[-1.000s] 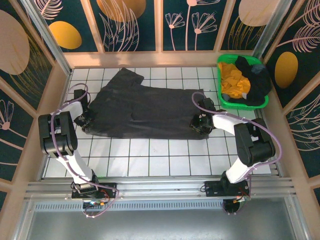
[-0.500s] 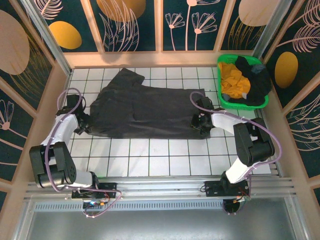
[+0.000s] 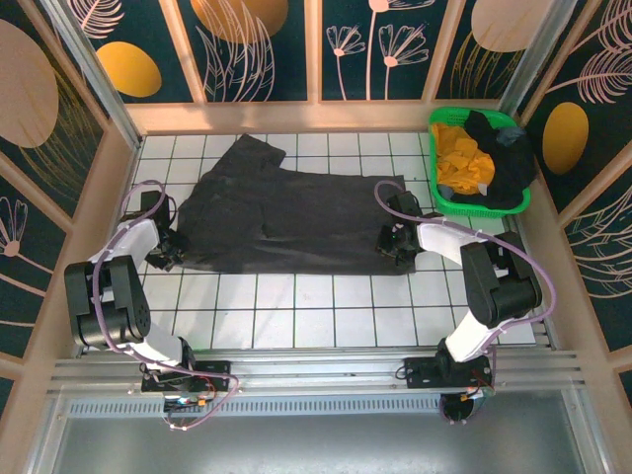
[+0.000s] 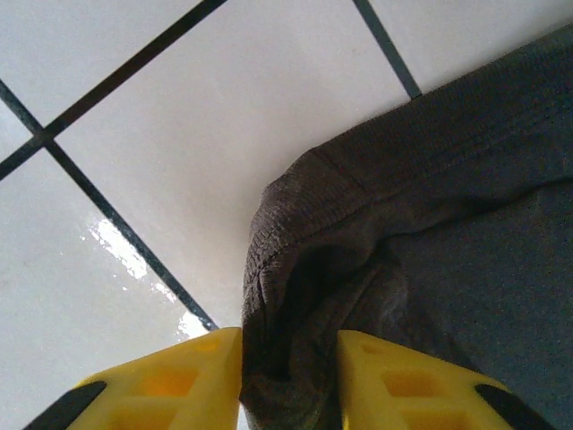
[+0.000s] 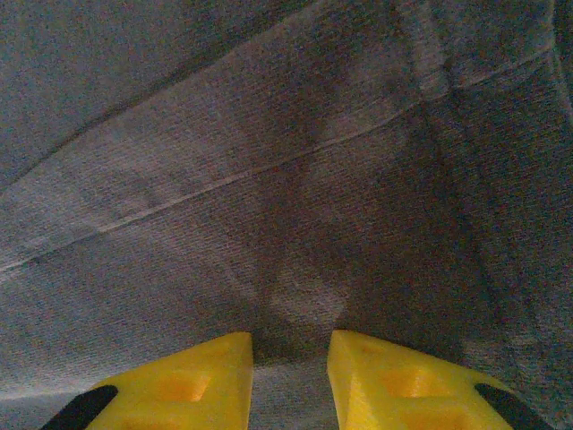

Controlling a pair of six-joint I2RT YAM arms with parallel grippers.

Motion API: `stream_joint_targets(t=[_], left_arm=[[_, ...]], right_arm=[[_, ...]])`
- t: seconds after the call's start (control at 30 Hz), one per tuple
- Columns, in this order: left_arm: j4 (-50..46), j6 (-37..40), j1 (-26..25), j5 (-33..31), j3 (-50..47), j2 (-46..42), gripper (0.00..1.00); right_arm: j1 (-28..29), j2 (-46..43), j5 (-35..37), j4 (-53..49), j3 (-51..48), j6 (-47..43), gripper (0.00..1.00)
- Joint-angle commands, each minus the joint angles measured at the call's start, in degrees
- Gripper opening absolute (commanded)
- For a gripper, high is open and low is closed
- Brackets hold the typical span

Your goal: Fold and stack the t-shirts

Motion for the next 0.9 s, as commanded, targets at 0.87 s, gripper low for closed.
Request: stream_joint_targets(t=[0.87], left_arm=[[-3.58,2.03,0.17,-2.18,3.14,-1.25,0.29]], right_arm=[[0.36,2.93,2.71,-4.21,-0.69,0.51,0.30]])
